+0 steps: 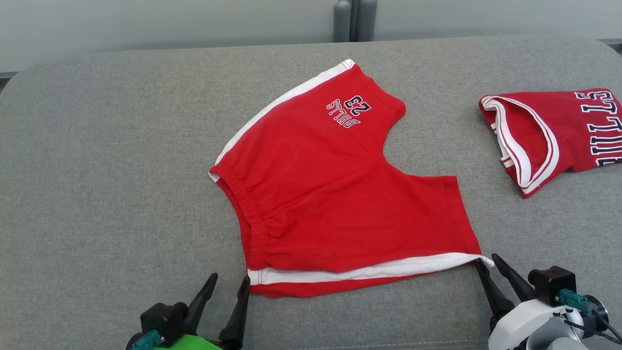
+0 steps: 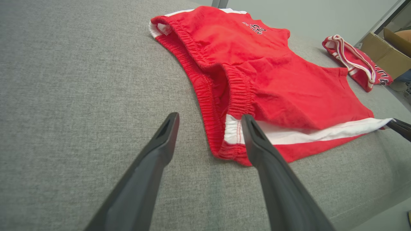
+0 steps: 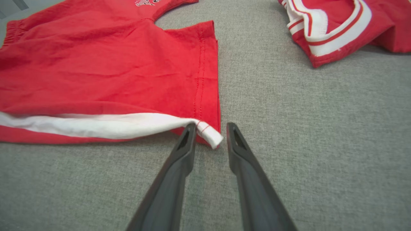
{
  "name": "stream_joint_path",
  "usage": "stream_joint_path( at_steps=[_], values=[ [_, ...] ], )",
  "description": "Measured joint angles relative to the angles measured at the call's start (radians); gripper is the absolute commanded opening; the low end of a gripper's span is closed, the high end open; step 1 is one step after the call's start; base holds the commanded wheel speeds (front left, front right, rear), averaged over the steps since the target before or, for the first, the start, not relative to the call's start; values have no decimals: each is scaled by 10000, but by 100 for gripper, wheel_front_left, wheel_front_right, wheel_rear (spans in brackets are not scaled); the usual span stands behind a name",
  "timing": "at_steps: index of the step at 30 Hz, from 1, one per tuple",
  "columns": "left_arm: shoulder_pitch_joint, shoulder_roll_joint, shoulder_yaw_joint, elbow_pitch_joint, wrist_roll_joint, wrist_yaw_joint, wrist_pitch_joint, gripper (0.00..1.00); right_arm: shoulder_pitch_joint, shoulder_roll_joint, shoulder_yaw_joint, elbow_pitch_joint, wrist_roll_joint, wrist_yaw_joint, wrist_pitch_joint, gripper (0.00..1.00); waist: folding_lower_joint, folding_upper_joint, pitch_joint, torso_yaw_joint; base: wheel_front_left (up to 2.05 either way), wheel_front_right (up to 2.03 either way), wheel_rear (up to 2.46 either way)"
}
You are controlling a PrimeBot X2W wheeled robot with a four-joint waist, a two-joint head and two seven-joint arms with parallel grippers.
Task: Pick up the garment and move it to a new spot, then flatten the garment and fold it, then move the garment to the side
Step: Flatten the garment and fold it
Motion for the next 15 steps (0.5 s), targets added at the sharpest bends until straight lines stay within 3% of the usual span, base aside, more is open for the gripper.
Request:
stream_joint_path(
  at_steps=[3, 4, 6, 15],
  values=[
    [-5, -6, -397, 40, -221, 0, 0, 100, -70, 12, 0, 46, -15, 42, 0, 46, 0, 0, 36, 19, 0, 0, 0],
    [-12, -6, -546, 67, -305, 0, 0, 100, -85, 19, 13, 92, -31, 82, 0, 36, 0, 0, 46, 22, 0, 0, 0],
    [-40, -12, -861, 96, -426, 0, 0, 100, -120, 33, 31, 167, -46, 82, 0, 31, 0, 0, 61, 21, 0, 0, 0],
    [-460, -13, -1193, 318, -589, -2, -2, 100, -270, 146, 50, 337, -59, 86, 0, 31, 0, 0, 97, -28, 0, 0, 0]
  ],
)
